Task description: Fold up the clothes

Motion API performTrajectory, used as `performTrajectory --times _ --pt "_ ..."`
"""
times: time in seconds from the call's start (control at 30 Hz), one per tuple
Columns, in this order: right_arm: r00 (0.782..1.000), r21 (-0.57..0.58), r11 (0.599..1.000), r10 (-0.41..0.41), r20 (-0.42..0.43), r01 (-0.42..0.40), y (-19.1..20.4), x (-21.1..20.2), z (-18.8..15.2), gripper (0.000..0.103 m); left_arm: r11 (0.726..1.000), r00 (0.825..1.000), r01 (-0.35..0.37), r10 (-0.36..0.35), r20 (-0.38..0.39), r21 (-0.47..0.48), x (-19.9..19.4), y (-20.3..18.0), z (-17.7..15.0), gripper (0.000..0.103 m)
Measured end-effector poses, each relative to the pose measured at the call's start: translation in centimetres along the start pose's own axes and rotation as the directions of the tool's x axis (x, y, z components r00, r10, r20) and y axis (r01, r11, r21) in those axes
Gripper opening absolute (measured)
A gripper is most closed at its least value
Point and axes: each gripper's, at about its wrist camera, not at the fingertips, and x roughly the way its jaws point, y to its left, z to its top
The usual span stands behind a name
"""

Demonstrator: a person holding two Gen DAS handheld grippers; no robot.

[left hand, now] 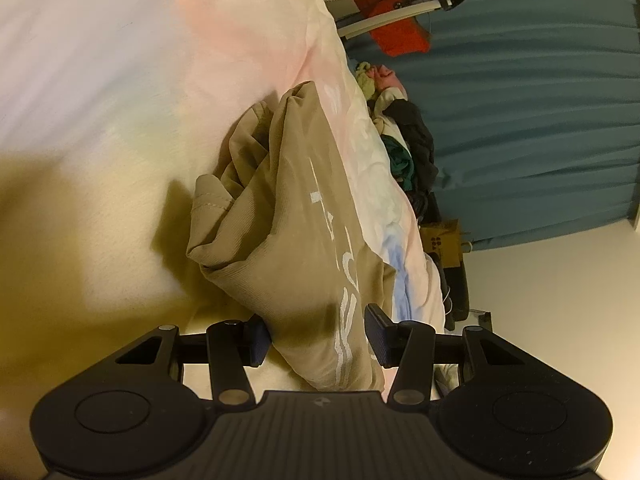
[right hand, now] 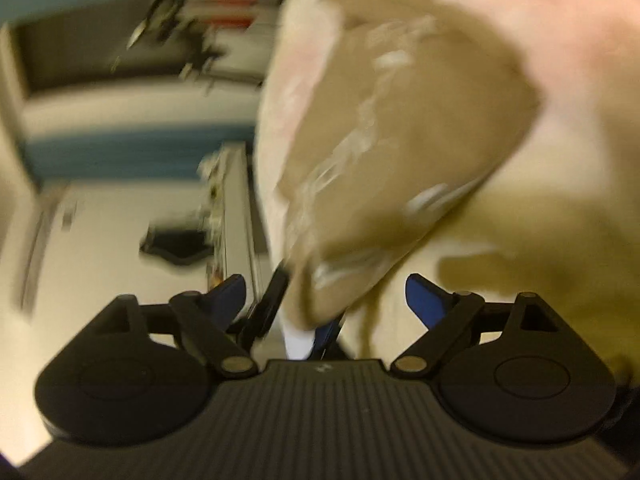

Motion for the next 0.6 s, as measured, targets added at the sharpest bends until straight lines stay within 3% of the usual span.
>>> performTrajectory --times 0.03,0.1,0.2,0.4,0.6 --pt "0.999 0.029 0.999 -0.024 0.047 0.023 -0.5 -0.3 0.3 0.088 1.0 1.0 0.0 0.0 0.0 -0.004 0.1 0.1 0.0 0.05" --pt "0.988 0.093 0.995 -0.06 0.142 0.047 -1.6 -1.3 0.8 0.07 1.0 1.0 -0.003 0.003 -0.001 -0.019 0.2 0.2 0.1 0.05" --pt "0.97 0.133 0.99 -0.084 0.226 0.055 -2.4 -2.2 1.1 0.054 0.998 1.0 -0.013 0.013 -0.006 -0.06 0.6 0.8 0.3 0.05" --pt "0.954 0.046 0.991 -0.133 0.27 0.125 -1.2 -1.8 0.3 0.035 0.985 0.999 -0.048 0.051 0.01 -0.165 0.9 2.6 1.2 0.05" --pt "0.947 -0.036 0.992 -0.108 0.304 0.125 0.2 -2.5 0.5 0.022 0.979 0.998 -0.049 0.057 0.031 -0.196 0.6 3.0 1.5 0.048"
